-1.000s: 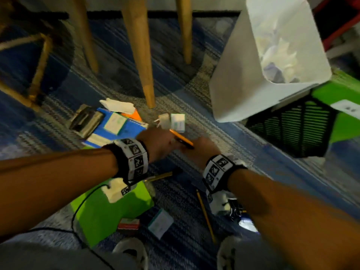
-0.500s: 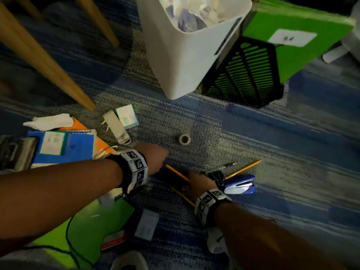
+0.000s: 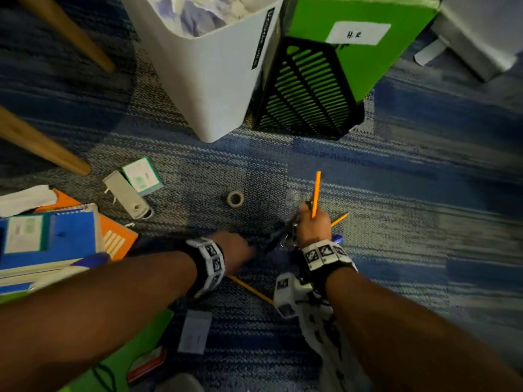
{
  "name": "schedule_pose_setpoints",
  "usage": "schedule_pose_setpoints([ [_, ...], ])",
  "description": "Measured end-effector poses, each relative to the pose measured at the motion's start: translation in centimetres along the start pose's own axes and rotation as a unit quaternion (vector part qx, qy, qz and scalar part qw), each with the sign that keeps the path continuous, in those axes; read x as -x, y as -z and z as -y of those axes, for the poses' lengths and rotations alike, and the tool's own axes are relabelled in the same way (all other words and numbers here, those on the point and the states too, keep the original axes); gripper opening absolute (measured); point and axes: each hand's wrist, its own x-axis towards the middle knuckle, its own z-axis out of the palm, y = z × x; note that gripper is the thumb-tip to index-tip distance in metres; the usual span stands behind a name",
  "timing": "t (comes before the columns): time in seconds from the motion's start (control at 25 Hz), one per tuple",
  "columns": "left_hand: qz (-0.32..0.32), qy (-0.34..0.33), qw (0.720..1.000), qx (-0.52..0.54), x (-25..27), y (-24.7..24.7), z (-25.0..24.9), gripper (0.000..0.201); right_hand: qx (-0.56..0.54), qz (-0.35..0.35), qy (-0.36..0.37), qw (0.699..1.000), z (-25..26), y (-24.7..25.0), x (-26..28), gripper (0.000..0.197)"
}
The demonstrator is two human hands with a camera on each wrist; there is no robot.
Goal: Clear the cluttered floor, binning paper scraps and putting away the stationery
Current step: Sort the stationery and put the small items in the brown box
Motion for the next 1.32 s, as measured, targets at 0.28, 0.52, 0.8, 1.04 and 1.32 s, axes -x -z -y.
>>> schedule_pose_setpoints([
  [0.28, 0.011, -0.065, 0.998, -0.013, -1.6, -5.8, -4.9, 0.043, 0.116, 0.017, -0.122, 0.986, -0.4, 4.0, -3.9, 0.04],
  [0.52, -0.048, 0.071, 0.978, 0.191, 0.2, -1.9, -1.0, 0.026, 0.334, 0.134, -0.073, 0.93, -0.7, 5.1, -2.2, 0.028],
  [0.8, -0.2, 0.157, 0.931, 0.262, -5.0, 2.3, -1.8, 0.03, 0.309, 0.13, -0.116, 0.935, -0.8, 3.5, -2.7, 0.029],
  [1.04, -0.162, 0.168, 0.951, 0.203, -7.9, 2.5, -3.3, 0.025, 0.243, 0.114, -0.111, 0.957, -0.1, 2.7, -3.8, 0.032],
  [1.32, -0.231, 0.216, 0.861, 0.399, -5.0, 3.9, -0.7, 0.026, -0.017, -0.01, -0.057, 0.998, 3.9, 0.7, -3.2, 0.019],
])
